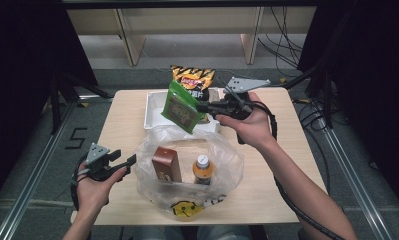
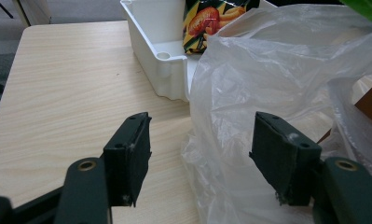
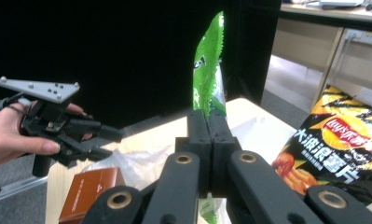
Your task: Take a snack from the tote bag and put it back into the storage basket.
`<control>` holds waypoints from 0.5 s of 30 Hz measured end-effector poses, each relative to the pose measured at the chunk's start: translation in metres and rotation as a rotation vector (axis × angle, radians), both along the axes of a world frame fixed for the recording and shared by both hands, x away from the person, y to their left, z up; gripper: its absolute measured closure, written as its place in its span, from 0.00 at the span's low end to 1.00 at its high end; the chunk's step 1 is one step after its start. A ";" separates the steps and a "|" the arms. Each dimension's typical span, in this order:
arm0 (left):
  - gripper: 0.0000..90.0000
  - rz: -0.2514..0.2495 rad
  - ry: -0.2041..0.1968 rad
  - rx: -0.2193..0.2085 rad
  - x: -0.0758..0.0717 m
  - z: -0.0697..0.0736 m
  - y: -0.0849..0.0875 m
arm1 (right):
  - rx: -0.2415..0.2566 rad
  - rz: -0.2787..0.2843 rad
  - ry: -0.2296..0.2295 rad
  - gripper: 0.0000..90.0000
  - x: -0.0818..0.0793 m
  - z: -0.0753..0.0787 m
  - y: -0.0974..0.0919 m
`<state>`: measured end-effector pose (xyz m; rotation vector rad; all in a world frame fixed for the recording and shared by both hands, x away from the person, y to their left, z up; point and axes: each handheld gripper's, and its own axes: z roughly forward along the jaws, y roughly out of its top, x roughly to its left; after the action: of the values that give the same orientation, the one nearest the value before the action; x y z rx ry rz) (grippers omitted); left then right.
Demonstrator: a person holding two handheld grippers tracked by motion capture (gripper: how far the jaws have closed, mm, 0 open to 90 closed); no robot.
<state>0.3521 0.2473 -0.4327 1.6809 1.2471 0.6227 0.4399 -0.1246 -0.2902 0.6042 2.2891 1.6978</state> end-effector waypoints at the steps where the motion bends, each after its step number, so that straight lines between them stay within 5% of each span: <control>1: 0.41 0.000 0.000 0.000 0.000 0.000 0.000 | 0.009 -0.009 -0.001 1.00 0.000 0.002 0.000; 9: 0.41 0.003 0.000 -0.004 0.000 0.000 0.000 | 0.023 -0.029 0.000 1.00 0.004 0.010 -0.001; 15: 0.41 -0.008 -0.013 -0.008 0.000 0.000 0.000 | -0.006 -0.043 -0.016 1.00 0.021 0.007 0.004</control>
<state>0.3526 0.2473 -0.4323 1.6722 1.2319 0.6222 0.4605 -0.1207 -0.2827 0.6313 2.2530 1.6696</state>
